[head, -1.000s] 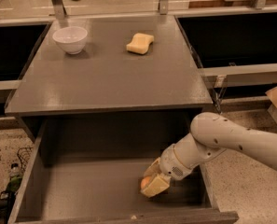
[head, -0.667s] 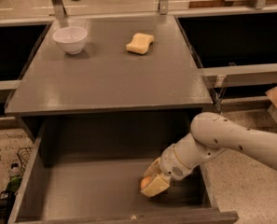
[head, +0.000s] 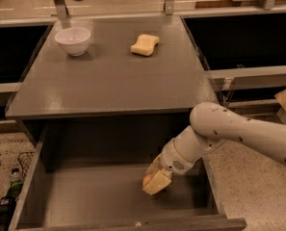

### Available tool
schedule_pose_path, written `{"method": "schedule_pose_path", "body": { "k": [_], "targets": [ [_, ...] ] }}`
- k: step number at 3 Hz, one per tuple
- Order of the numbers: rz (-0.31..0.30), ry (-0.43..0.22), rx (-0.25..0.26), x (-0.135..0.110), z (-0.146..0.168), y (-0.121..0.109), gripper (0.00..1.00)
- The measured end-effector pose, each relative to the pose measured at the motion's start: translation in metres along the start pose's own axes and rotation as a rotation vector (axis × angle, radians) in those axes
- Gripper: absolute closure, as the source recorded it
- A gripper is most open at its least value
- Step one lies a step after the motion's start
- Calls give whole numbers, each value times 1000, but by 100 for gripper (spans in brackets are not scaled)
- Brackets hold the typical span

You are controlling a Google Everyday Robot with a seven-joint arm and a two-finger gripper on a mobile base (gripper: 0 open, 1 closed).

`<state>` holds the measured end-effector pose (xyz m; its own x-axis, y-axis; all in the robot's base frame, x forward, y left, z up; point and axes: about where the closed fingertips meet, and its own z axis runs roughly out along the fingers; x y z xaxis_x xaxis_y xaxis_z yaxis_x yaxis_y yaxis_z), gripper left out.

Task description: Pick orange from top drawer and place on counter

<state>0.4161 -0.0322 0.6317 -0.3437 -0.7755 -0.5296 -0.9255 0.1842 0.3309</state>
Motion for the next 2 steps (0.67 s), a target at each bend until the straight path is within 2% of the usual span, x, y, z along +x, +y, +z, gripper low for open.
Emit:
{"method": "schedule_pose_path", "body": {
  "k": [1,2],
  "targets": [
    [-4,37,8,-14,-14,-2,100],
    [-10,87,22,-30,-42,1,100]
  ]
}}
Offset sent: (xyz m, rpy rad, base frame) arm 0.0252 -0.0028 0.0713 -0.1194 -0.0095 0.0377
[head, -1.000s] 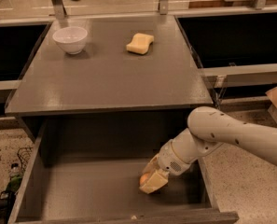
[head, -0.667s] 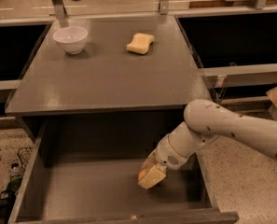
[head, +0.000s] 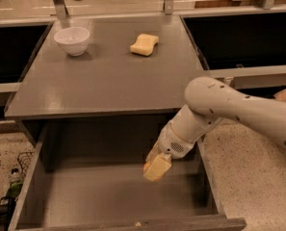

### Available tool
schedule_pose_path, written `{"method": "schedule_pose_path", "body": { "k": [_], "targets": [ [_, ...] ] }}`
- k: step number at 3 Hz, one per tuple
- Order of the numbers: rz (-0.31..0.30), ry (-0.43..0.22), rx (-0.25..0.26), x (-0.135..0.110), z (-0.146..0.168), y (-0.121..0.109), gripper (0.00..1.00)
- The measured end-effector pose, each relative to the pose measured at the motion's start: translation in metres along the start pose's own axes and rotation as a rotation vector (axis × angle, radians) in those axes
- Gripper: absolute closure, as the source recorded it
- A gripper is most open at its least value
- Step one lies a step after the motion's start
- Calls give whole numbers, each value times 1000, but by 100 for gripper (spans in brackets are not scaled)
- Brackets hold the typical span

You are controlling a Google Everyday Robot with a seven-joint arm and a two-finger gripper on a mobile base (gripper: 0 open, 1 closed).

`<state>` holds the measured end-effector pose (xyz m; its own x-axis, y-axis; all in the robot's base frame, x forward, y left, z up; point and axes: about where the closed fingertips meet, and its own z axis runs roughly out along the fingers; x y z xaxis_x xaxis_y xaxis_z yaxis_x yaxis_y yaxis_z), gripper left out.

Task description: Pick orange from top drawer and place on counter

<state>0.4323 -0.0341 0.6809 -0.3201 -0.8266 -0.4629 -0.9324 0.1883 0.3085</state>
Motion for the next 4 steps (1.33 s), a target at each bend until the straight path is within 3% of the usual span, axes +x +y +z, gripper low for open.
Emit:
{"method": "schedule_pose_path", "body": {
  "k": [2,4],
  "targets": [
    [17,16,18,-2,-23,6,100],
    [21,36,123,-7,-72,27,100]
  ]
}}
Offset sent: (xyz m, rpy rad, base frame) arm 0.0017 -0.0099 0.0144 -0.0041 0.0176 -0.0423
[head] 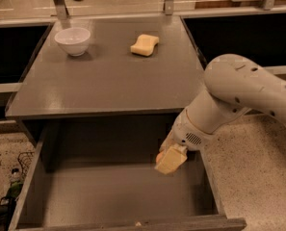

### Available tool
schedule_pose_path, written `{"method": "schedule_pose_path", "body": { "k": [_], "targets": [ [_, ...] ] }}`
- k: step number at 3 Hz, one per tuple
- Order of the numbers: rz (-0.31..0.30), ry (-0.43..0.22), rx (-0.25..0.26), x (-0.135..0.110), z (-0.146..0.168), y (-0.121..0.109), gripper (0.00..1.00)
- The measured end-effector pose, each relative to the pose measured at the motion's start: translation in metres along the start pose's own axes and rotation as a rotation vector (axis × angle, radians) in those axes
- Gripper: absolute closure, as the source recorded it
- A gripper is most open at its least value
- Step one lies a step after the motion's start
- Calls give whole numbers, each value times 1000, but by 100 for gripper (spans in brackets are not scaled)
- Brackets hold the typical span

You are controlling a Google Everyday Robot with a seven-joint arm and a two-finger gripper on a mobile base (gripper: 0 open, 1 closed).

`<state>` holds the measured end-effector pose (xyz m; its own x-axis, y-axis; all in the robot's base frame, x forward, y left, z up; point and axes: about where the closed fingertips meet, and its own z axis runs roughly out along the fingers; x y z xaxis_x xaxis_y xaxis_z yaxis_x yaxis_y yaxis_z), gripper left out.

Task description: Pick orange from top drawer and place on counter

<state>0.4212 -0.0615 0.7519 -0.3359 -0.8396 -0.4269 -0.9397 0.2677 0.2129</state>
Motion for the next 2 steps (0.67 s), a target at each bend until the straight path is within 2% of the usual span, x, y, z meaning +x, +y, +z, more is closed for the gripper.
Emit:
{"method": "schedule_pose_path", "body": {
  "k": [1,2],
  "targets": [
    [-4,15,79,-2,-31,9,100],
    [-7,15,84,-3,-32,10,100]
  ]
}}
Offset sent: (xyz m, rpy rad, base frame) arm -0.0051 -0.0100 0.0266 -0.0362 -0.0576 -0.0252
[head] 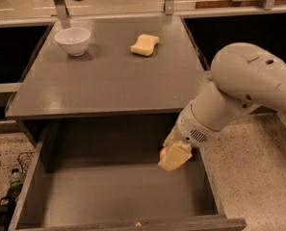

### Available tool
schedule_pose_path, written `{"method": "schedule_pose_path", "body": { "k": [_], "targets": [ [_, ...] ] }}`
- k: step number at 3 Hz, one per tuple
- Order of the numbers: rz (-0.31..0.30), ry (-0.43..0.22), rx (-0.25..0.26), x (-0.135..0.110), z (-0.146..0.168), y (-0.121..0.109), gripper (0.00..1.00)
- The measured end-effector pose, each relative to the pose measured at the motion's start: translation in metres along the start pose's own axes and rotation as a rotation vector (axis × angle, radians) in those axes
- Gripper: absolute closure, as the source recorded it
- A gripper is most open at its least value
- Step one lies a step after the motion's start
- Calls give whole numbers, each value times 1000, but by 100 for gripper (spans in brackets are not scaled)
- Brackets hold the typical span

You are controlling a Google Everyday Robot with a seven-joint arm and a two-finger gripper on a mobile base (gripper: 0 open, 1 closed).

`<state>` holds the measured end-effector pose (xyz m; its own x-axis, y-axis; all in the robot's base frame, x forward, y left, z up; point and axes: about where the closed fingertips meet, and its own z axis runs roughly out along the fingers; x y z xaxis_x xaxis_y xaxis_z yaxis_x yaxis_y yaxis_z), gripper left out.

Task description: Pick orange from top drawer and place on counter

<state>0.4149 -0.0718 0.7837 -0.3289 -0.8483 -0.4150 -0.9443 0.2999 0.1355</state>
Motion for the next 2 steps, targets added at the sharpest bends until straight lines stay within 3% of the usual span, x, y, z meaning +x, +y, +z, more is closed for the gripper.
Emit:
{"method": "schedule_pose_path", "body": {
  "k": [1,2],
  "targets": [
    [10,-11,-10,2,9,2,100],
    [22,-22,25,-1,8,-3,100]
  ]
}}
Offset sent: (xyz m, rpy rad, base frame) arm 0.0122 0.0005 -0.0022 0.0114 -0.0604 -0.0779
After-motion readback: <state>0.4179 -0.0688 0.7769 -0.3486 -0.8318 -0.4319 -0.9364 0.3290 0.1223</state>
